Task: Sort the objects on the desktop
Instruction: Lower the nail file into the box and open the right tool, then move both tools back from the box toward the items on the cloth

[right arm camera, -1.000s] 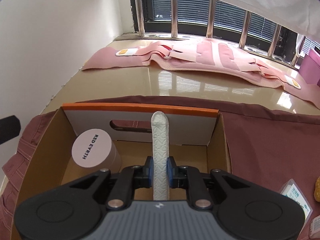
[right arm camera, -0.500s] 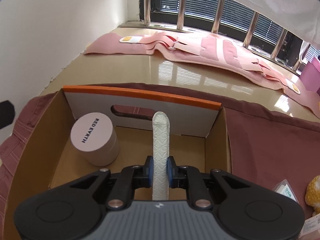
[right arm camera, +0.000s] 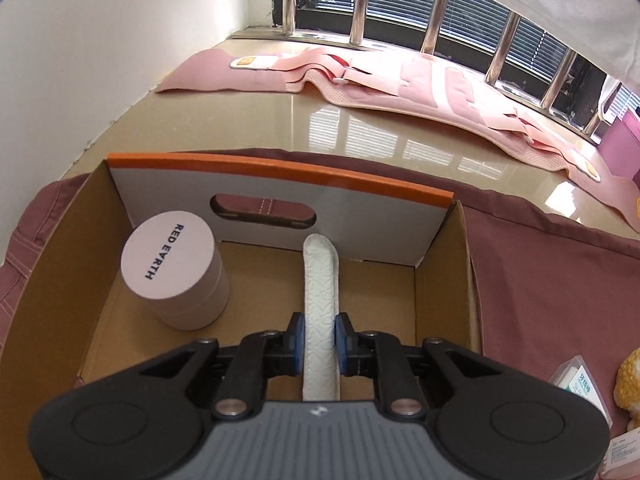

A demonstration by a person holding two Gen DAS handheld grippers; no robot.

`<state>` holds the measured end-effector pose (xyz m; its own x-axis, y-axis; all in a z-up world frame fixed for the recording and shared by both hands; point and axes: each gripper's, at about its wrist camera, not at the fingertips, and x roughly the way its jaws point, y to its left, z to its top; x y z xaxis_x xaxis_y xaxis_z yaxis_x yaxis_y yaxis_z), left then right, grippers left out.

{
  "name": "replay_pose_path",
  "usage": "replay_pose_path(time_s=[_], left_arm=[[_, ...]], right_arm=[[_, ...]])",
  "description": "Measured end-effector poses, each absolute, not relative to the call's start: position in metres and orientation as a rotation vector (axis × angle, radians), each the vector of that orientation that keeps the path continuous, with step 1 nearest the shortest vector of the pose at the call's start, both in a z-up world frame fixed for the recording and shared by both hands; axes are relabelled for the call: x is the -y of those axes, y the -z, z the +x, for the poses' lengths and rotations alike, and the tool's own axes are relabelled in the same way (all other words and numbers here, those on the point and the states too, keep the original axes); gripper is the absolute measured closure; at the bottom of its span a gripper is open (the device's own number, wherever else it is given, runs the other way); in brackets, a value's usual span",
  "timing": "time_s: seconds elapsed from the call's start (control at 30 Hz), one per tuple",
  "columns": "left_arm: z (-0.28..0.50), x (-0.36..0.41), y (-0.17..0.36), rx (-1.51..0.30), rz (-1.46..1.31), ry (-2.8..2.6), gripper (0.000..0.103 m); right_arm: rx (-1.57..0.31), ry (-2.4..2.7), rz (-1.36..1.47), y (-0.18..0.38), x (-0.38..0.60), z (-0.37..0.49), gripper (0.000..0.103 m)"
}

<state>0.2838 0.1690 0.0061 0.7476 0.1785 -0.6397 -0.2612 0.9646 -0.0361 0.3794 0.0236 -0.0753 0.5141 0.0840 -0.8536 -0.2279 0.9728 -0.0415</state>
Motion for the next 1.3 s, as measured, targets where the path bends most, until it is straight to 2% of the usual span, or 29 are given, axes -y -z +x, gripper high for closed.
replay_pose_path(time_s=[0.07, 0.23, 0.47, 0.57, 0.73, 0.83, 0.97, 1.3], left_arm=[[0.282, -0.170, -0.007, -0.684, -0.127, -0.243, 0.000], [0.276, -0.170, -0.009, -0.680, -0.125, -0.247, 0.000], [0.266, -0.167, -0.019, -0.673, -0.135, -0.257, 0.000], [0.259, -0.161, -0.024, -0.664, -0.134, -0.246, 0.000], [0.246, -0.146, -0.033, -0.660, -0.138, -0.227, 0.000], [0.237, -0.134, -0.038, -0.653, -0.134, -0.213, 0.000], [0.224, -0.114, -0.042, -0.648, -0.130, -0.173, 0.000], [0.181, -0.042, -0.043, -0.618, -0.100, -0.020, 0.000]], right_arm=[[-1.010, -0.189, -0.149, 0.074, -0.022, 0.378, 0.085], [-0.999, -0.190, -0.132, 0.071, -0.017, 0.375, 0.066], [-0.959, -0.235, -0.079, 0.049, -0.004, 0.360, 0.052], [-0.928, -0.278, -0.037, 0.031, 0.008, 0.348, 0.042], [-0.869, -0.329, 0.019, 0.000, 0.040, 0.323, 0.016], [-0.849, -0.351, 0.047, -0.015, 0.061, 0.308, 0.006], [-0.808, -0.361, 0.053, -0.033, 0.091, 0.283, 0.000], [-0.698, -0.326, 0.058, -0.050, 0.173, 0.206, 0.000]])
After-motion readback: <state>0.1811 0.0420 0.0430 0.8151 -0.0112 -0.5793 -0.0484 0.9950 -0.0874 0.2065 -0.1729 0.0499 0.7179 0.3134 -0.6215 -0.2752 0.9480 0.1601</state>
